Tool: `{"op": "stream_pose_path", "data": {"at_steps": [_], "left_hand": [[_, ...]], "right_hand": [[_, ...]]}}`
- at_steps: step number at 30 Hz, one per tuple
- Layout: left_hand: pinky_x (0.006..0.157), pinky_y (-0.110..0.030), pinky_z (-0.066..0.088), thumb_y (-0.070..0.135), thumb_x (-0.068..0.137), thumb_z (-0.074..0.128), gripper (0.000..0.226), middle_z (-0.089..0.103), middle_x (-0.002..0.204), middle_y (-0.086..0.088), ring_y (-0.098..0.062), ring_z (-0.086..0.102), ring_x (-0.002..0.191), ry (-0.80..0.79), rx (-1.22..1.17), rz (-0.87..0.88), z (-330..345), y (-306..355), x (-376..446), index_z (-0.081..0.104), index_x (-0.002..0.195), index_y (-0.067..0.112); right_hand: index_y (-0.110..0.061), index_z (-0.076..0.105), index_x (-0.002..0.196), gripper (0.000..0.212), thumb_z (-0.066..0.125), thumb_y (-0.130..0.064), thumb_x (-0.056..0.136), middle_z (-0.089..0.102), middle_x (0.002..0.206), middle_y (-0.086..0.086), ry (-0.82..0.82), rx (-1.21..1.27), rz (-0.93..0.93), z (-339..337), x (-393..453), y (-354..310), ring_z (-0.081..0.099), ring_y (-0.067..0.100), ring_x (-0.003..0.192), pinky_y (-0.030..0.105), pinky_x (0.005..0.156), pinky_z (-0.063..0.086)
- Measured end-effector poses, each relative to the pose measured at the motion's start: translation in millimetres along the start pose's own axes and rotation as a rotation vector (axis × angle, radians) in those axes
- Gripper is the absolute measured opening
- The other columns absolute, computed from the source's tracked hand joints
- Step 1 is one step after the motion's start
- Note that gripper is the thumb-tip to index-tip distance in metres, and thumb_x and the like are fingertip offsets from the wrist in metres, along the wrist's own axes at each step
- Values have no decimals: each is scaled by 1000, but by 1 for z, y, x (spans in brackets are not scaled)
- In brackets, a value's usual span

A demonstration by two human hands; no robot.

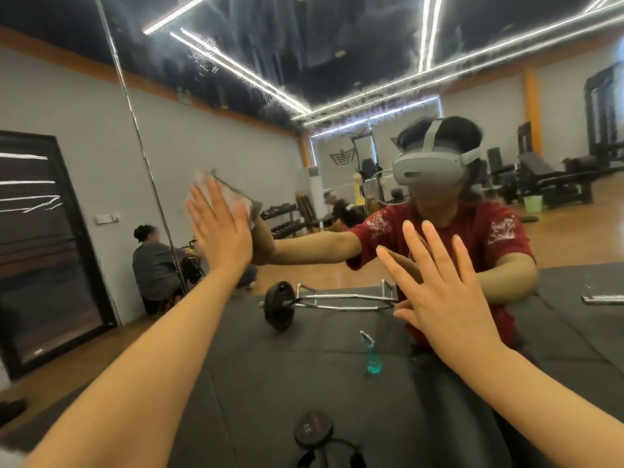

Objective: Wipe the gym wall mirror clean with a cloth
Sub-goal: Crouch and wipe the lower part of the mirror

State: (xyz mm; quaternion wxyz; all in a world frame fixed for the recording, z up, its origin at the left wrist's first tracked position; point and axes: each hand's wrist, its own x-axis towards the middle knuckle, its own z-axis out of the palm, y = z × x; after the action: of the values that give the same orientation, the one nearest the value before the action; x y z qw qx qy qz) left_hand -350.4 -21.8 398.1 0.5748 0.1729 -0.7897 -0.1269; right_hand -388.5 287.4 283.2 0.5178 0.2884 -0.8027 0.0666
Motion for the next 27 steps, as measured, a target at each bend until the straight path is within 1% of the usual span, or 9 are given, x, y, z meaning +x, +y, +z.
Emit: {"op": "stream_pose_path", "data": {"at_steps": [4, 8, 11, 13, 16, 19, 21, 25, 27], "left_hand": [[123, -50, 3, 43, 103, 18, 62, -7, 165, -10, -30, -6, 151, 17, -21, 11, 7, -8, -16, -4, 157, 21], [121, -55, 7, 48, 100, 14, 66, -8, 165, -11, -30, -7, 151, -66, -12, 22, 22, -32, -87, -10, 156, 22], [119, -59, 13, 48, 100, 14, 67, -8, 164, -14, -33, -5, 151, -114, 9, 47, 20, -34, -110, -11, 156, 21], [119, -59, 12, 45, 102, 15, 66, -7, 164, -16, -35, -4, 151, -98, 37, 185, 16, -17, -95, -9, 156, 17], [122, -51, -2, 43, 104, 15, 65, -10, 164, -16, -31, -12, 151, -53, 131, 446, 12, 26, -49, -4, 157, 11], [122, -38, -11, 41, 103, 23, 64, -13, 164, -9, -24, -17, 149, -11, 117, 506, 4, 62, -4, -3, 157, 17], [120, -36, -11, 39, 105, 27, 64, -11, 165, -7, -24, -14, 151, 14, 72, 416, 0, 64, 15, -4, 157, 21], [120, -36, -6, 36, 106, 29, 63, -5, 165, -8, -27, -5, 152, 121, -9, -34, -6, 24, 34, -1, 158, 15], [121, -39, -2, 36, 107, 29, 62, -3, 165, -10, -29, -2, 152, 108, -53, -212, -9, 10, 34, 2, 158, 14]], "right_hand": [[-24, 24, 155, 116, 88, -46, 60, 12, 162, 20, -1, 11, 8, 0, 0, -1, 10, 41, 149, 64, 115, 21], [-24, 24, 155, 119, 89, -46, 58, 12, 162, 20, -2, 22, 12, -1, 1, -1, 11, 40, 149, 63, 114, 22], [-24, 23, 155, 119, 88, -47, 59, 10, 163, 19, -16, 23, 10, -1, 2, -1, 10, 40, 149, 63, 115, 22], [-24, 23, 155, 120, 89, -46, 58, 10, 162, 20, -11, 29, 12, 0, 2, -2, 10, 41, 149, 63, 115, 21], [-23, 27, 154, 119, 91, -45, 56, 13, 162, 21, 6, 35, 7, 0, 2, -2, 11, 41, 149, 64, 114, 22], [-22, 31, 153, 117, 91, -45, 55, 15, 161, 21, 22, 34, -1, 0, 2, -1, 13, 42, 149, 65, 113, 25], [-22, 32, 153, 117, 91, -45, 55, 16, 161, 21, 27, 30, -3, 0, 1, -1, 14, 42, 148, 65, 112, 25], [-22, 34, 152, 118, 92, -46, 52, 17, 161, 21, 37, 32, -3, 2, 2, 1, 16, 41, 148, 63, 113, 24], [-21, 34, 152, 119, 92, -46, 51, 17, 161, 21, 37, 37, -2, 2, 2, 0, 15, 41, 148, 63, 112, 24]]}}
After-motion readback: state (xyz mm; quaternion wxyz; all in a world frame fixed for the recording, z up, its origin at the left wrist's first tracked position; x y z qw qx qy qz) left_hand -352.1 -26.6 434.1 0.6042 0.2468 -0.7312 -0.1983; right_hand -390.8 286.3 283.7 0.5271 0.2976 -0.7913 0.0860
